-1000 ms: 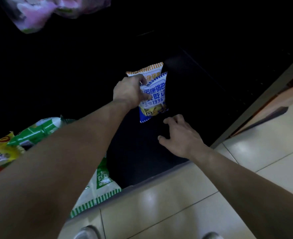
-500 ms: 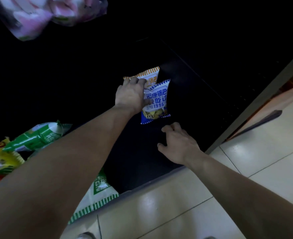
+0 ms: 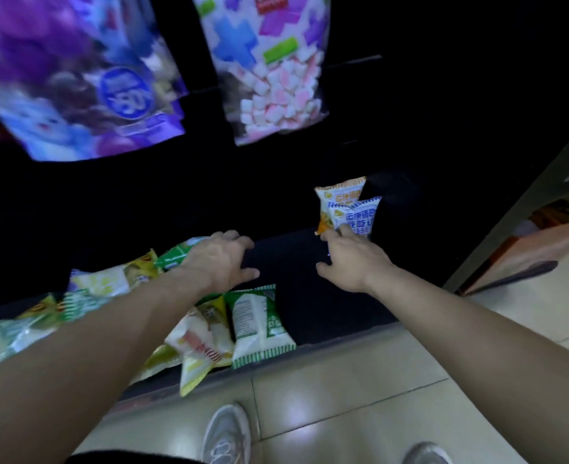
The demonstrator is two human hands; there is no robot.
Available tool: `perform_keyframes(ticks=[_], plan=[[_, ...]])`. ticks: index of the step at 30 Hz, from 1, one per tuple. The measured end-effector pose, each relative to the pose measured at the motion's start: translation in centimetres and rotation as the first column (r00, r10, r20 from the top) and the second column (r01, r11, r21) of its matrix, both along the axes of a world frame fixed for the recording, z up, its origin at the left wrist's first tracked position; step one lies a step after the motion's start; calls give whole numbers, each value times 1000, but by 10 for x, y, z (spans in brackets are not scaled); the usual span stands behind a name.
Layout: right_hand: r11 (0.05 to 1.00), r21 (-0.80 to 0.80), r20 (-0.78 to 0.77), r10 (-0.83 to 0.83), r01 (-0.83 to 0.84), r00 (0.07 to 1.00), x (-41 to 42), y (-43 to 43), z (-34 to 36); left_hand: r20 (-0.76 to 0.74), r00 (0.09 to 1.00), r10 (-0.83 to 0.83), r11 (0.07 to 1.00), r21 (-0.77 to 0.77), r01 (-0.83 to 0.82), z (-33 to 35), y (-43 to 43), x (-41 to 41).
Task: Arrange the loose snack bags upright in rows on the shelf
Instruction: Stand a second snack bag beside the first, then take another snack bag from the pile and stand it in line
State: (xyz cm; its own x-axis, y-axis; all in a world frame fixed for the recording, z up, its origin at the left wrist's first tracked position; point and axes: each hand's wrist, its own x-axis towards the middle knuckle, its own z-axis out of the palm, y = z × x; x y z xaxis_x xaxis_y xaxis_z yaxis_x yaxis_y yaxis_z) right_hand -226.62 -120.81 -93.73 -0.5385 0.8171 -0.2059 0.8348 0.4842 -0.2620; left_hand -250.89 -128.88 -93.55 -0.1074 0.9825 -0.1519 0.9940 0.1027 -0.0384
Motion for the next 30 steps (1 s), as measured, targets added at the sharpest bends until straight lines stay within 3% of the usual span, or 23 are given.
perform_keyframes(ticks=[6, 11, 17, 23, 30], plan=[[985, -127, 76, 126, -115, 989, -53, -47, -32, -19, 997, 72, 989, -127, -74, -12, -79, -39], [962, -265, 160, 108, -63, 981, -89, -76, -96, 38, 985, 168, 968, -198, -157, -17, -103, -72], [958, -282, 152, -11, 54, 988, -128, -100, -152, 82, 980, 180, 975, -150, -166, -29, -97, -86], [971, -166, 89, -160, 173, 983, -146, -113, -175, 102, 977, 188, 973, -154, -171, -40, -82, -87], [996, -21, 89, -81, 83, 993, -98, -86, -175, 146, 973, 179, 978, -134, -160, -40, -81, -79]])
